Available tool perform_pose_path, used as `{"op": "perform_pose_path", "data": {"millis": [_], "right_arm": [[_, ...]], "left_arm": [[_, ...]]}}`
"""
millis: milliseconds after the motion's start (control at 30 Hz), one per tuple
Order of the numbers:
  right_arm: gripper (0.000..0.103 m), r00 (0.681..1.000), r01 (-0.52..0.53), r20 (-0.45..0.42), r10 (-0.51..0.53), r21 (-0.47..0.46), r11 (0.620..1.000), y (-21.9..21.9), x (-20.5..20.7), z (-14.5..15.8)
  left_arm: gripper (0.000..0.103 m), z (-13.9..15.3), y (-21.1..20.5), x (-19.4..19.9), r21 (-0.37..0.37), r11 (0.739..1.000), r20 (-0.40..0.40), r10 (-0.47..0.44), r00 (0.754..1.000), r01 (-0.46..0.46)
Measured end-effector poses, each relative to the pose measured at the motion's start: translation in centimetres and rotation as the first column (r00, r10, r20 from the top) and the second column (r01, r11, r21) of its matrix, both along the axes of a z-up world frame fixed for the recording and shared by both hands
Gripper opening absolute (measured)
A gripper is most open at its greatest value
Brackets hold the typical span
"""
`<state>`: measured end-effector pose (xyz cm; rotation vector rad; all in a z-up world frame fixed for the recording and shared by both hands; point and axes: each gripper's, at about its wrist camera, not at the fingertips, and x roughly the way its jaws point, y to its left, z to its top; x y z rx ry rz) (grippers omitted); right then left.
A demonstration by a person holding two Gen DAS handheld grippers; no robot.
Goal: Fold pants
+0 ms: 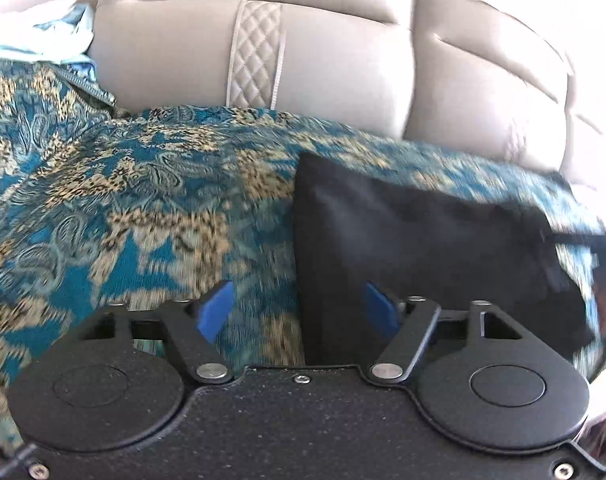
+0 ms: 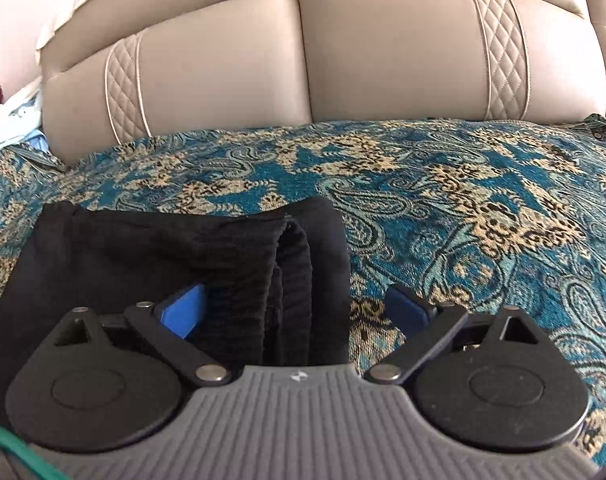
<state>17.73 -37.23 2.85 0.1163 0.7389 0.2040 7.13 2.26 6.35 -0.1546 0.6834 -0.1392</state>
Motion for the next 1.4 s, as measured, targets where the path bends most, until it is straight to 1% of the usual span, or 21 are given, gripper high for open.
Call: {"op": "perform_pose_path", "data": {"millis": [67,167,333,400,567,600,700,800,833,867,900,933,1000,1067,1167,1233,1267,1300,1333,1367,1400], "right_arm": [[0.094,1.000,-0.007,0.013,0.006,0.017,1.000,-0.1,0.0,-0.1],[0.090,1.000,-0.008,0.025,0.008,0.035,0.999,-0.3,-0.2,-0.1],[0.074,0.999,-0.030,0.038,0.028,0.064,0.998,-0.3,-0.7,-0.1],[0.071,0.999,-0.037,0.043,0.033,0.076,0.996,-0.3,-0.8,-0.1],[0.068,0.998,-0.040,0.045,0.036,0.103,0.994,-0.5,-0.8,-0.2],[0.068,0.998,-0.038,0.046,0.034,0.107,0.994,-0.6,-0.8,-0.2],[0.068,0.998,-0.035,0.051,0.029,0.110,0.993,-0.5,-1.0,-0.3],[0.068,0.998,-0.032,0.054,0.026,0.114,0.993,-0.5,-1.1,-0.3],[0.068,0.998,-0.031,0.055,0.025,0.114,0.993,-0.5,-1.1,-0.3],[0.068,0.998,-0.031,0.056,0.024,0.114,0.993,-0.5,-1.1,-0.3],[0.068,0.998,-0.030,0.057,0.024,0.113,0.993,-0.5,-1.2,-0.3],[0.068,0.998,-0.031,0.057,0.024,0.112,0.993,-0.5,-1.2,-0.3],[0.068,0.998,-0.030,0.058,0.023,0.114,0.993,-0.5,-1.2,-0.3],[0.068,0.998,-0.027,0.057,0.021,0.114,0.993,-0.5,-1.2,-0.3],[0.065,0.998,-0.023,0.056,0.016,0.116,0.993,-0.3,-1.2,-0.3],[0.063,0.998,-0.019,0.059,0.012,0.118,0.993,-0.1,-1.3,-0.3],[0.062,0.998,-0.017,0.059,0.009,0.122,0.992,-0.1,-1.3,-0.3],[0.060,0.998,-0.013,0.060,0.005,0.127,0.992,-0.1,-1.3,-0.3],[0.055,0.998,-0.012,0.061,0.004,0.133,0.991,-0.1,-1.4,-0.4],[0.051,0.998,-0.014,0.057,0.006,0.143,0.990,-0.1,-1.4,-0.4],[0.044,0.999,-0.016,0.051,0.008,0.154,0.988,0.0,-1.4,-0.3]], "left_arm": [[0.064,0.0,0.3,2.1,-0.030,0.999,-0.005,0.012,1.000,-0.012],[0.061,-0.4,0.6,4.9,-0.073,0.997,-0.037,0.022,0.999,-0.024],[0.060,-1.5,0.6,8.1,-0.129,0.991,-0.077,0.035,0.996,-0.045],[0.060,-1.8,0.4,9.1,-0.158,0.987,-0.084,0.025,0.996,-0.038],[0.060,-2.3,-0.2,10.8,-0.190,0.981,-0.078,0.015,0.997,-0.029],[0.062,-2.4,-0.4,11.0,-0.195,0.981,-0.076,0.007,0.997,-0.021],[0.079,-2.6,-1.1,11.7,-0.196,0.980,-0.065,-0.042,0.997,0.029],[0.081,-2.7,-1.8,12.0,-0.175,0.983,-0.056,-0.057,0.997,0.046],[0.076,-2.7,-1.9,12.1,-0.167,0.985,-0.054,-0.062,0.997,0.052],[0.067,-2.7,-2.1,12.1,-0.163,0.985,-0.052,-0.074,0.996,0.065],[0.053,-2.6,-2.2,12.1,-0.166,0.982,-0.052,-0.097,0.994,0.087],[0.047,-2.4,-2.1,12.0,-0.167,0.981,-0.051,-0.110,0.993,0.100],[0.045,-2.5,-1.5,11.8,-0.205,0.970,-0.046,-0.141,0.989,0.129],[0.045,-3.0,-0.4,11.9,-0.271,0.957,-0.064,-0.128,0.990,0.106],[0.050,-3.4,0.8,12.5,-0.360,0.930,-0.076,-0.110,0.991,0.075],[0.063,-3.3,0.7,13.0,-0.367,0.926,-0.072,-0.121,0.990,0.087],[0.067,-3.2,0.3,13.1,-0.356,0.929,-0.066,-0.133,0.989,0.101],[0.069,-3.1,-0.2,13.2,-0.337,0.935,-0.059,-0.137,0.989,0.110],[0.059,-2.9,-0.6,13.1,-0.311,0.945,-0.058,-0.128,0.990,0.104],[0.046,-2.7,-1.0,12.9,-0.269,0.959,-0.054,-0.105,0.993,0.087],[0.026,-2.6,-1.4,12.6,-0.225,0.973,-0.059,-0.069,0.996,0.055]]}}
